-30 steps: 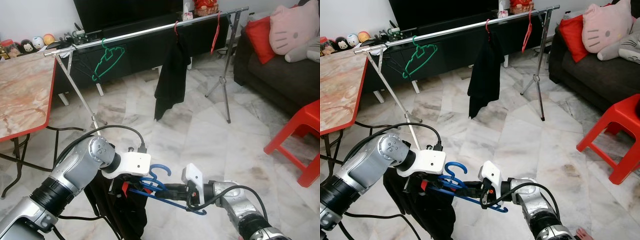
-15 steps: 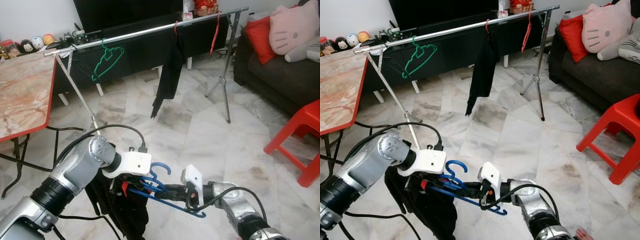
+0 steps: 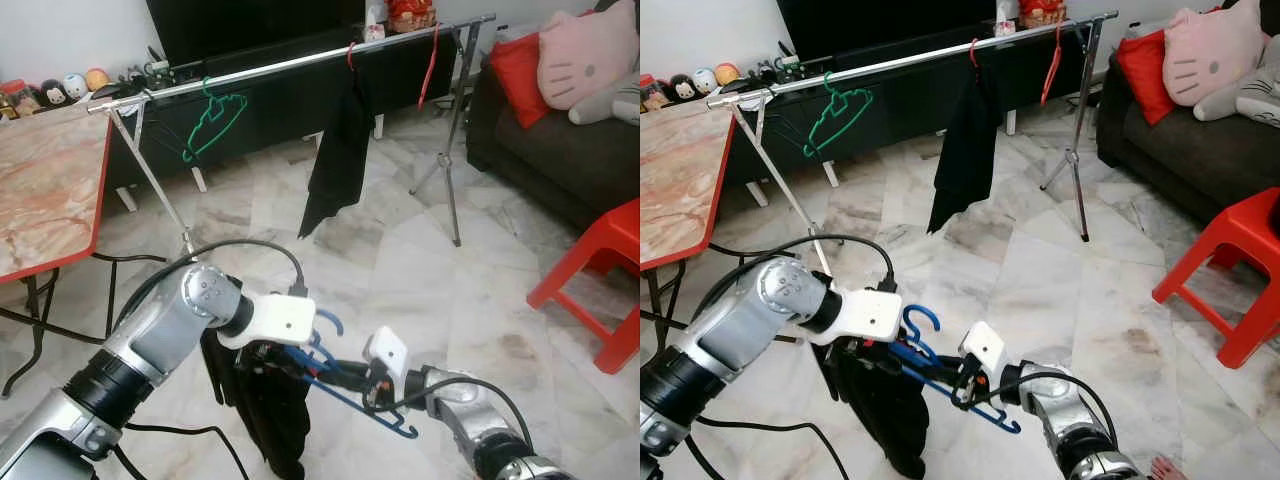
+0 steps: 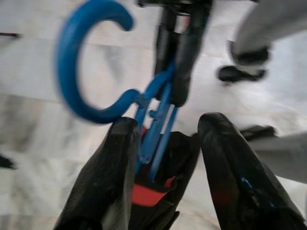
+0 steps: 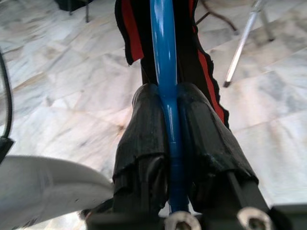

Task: Hang hanger

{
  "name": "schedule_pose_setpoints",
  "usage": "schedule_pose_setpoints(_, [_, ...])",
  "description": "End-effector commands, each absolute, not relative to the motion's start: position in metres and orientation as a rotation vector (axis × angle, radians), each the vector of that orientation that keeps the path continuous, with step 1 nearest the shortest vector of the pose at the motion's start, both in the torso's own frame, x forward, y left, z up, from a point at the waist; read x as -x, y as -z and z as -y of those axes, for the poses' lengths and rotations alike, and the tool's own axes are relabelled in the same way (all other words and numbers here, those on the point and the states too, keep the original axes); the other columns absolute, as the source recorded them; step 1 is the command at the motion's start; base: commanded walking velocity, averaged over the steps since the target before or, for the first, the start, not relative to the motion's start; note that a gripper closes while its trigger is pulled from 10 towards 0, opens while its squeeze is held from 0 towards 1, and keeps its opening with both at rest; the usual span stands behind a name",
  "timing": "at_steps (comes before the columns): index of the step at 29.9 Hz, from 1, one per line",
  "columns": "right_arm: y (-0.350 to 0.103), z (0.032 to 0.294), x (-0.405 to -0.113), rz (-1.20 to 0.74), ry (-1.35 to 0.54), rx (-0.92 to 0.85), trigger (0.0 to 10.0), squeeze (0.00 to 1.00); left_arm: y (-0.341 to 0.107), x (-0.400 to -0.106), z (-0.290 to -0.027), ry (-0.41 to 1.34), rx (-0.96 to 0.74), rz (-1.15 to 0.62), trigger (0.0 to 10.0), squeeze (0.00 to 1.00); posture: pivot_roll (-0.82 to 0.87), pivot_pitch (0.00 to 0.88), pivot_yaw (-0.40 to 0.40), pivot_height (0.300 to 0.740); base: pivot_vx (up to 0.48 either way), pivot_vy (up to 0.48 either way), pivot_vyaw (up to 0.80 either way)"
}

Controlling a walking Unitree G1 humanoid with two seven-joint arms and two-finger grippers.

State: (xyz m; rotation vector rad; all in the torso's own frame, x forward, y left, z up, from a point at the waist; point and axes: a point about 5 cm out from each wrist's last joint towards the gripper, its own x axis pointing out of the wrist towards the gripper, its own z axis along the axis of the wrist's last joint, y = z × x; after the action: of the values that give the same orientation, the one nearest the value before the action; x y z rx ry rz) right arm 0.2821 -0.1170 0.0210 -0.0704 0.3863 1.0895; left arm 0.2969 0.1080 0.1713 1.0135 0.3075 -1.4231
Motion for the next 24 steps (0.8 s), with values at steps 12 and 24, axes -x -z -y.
schedule_pose_setpoints(12, [-0.042,0.117,-0.303,-0.248,-0.952,0.064,0.0,0.00,-0.185,-0.304,-0.146,0.962,-0.749,-0.059,10.0,0.00,-0.06,0.000,0.094,0.740,0.000,0.000,0.00])
schedule_pose_setpoints(24, [-0.073,0.115,-0.328,-0.122,-0.850,0.015,0.0,0.00,-0.162,-0.301,-0.140,0.648,-0.550,-0.003,10.0,0.00,-0.06,0.000,0.085,0.740,0.000,0.000,0.00])
